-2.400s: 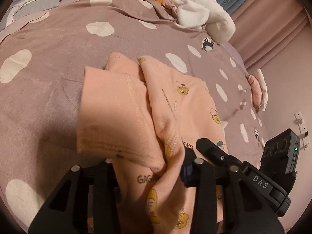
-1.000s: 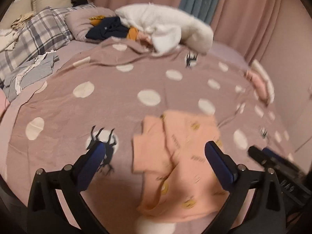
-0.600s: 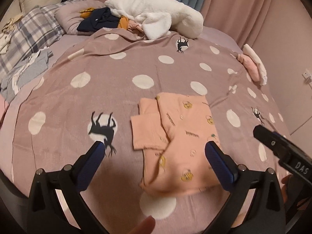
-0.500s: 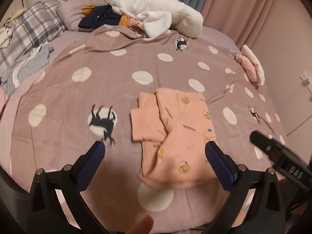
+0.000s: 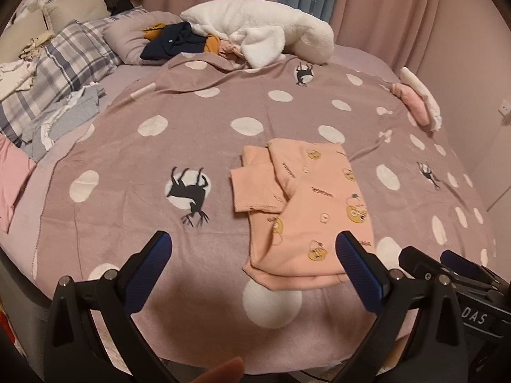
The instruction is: Fold small clothes
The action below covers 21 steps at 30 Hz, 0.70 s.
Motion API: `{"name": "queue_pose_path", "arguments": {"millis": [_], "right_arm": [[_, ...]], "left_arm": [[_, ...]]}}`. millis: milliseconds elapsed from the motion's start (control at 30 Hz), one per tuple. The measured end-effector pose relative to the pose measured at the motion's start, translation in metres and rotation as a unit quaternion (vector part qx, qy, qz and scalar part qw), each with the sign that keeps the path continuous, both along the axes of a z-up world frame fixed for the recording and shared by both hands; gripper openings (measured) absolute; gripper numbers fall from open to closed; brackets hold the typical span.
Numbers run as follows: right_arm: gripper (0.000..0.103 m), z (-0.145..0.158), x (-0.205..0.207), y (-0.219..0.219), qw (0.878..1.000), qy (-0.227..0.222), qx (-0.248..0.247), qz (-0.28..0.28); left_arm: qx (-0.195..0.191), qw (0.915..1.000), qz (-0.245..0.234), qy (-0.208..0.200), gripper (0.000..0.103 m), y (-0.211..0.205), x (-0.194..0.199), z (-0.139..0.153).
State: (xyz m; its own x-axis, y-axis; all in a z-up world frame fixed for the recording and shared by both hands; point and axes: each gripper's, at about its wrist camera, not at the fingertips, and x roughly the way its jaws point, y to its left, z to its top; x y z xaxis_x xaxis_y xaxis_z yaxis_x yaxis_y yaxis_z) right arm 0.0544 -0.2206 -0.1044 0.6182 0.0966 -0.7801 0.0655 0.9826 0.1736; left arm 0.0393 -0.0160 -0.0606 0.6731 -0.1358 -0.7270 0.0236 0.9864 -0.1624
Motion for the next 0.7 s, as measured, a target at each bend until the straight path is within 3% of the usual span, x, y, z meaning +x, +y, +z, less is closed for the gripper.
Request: {"name": "queue_pose_path", "arguments": {"millis": [700], "right_arm": [[0.101, 0.001, -0.014, 0.006, 0.999, 0.0, -0.041, -0.016]], "left_arm": [[0.002, 0.9998, -0.017, -0.003, 0.102, -0.007, -0.016, 0.003]]}}
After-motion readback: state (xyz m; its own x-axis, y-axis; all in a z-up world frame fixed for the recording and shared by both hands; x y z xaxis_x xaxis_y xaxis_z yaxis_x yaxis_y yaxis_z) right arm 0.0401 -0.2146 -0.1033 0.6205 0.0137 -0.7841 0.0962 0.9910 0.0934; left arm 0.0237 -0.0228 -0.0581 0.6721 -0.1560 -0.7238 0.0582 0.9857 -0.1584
